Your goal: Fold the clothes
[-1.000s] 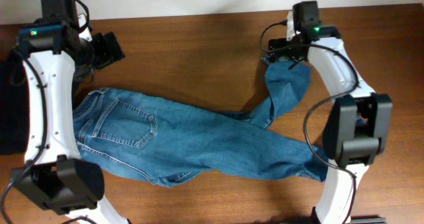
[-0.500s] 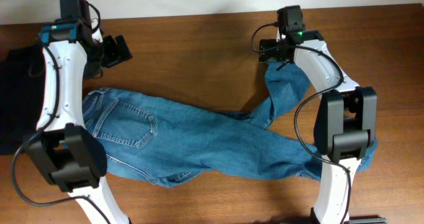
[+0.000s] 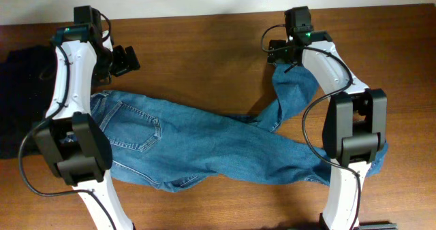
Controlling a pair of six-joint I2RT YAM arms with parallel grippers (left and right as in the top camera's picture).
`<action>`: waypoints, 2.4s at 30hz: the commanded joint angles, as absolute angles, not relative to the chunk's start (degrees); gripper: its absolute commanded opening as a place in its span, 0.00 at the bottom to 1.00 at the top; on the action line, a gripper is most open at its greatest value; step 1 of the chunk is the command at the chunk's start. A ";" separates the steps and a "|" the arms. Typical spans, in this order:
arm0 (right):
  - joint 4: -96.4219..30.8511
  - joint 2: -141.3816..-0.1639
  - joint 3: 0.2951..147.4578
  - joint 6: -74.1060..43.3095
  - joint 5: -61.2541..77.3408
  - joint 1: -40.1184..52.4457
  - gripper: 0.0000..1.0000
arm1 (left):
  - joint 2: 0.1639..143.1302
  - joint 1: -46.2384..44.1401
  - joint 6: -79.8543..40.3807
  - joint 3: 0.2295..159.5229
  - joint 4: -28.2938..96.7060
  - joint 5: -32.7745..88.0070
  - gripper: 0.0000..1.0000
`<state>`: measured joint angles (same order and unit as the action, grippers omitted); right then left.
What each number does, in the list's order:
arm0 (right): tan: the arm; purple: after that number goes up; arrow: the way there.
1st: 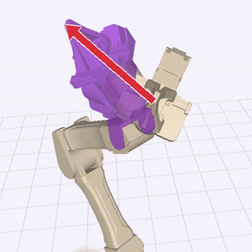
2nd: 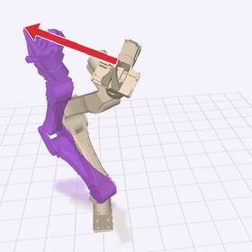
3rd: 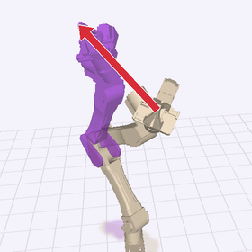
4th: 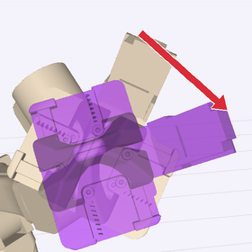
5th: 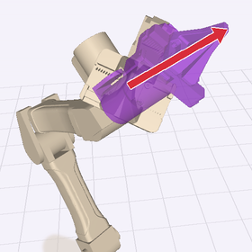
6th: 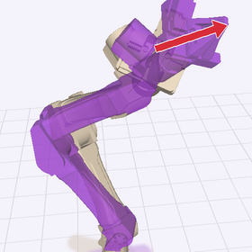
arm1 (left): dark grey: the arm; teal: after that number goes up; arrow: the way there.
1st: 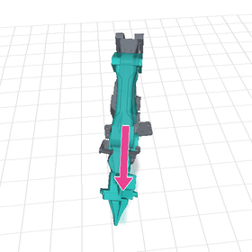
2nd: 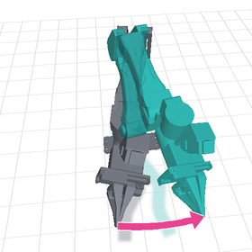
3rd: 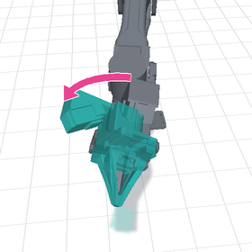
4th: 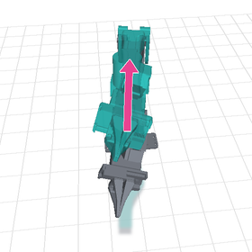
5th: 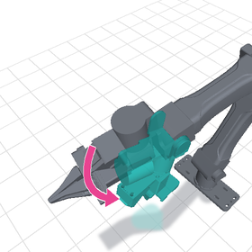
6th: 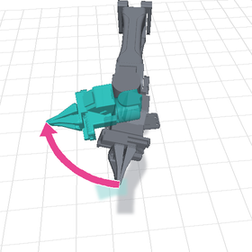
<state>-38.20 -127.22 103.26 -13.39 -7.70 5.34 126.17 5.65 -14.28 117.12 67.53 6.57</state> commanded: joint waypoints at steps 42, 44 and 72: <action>-37.10 -131.66 104.38 -11.79 -13.45 5.56 0.04 | 132.64 6.17 -25.23 129.40 81.21 7.90 0.01; -38.17 -131.37 106.04 -11.18 -13.78 5.54 0.04 | 132.64 6.02 -25.23 135.81 84.23 7.90 0.01; -47.51 -131.50 134.58 -6.07 14.41 -15.86 0.04 | 126.30 -0.12 -20.93 165.80 96.66 5.65 0.01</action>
<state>-48.80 -131.76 133.51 -8.95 8.93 -13.78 132.14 -0.19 -22.06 162.93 96.88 7.99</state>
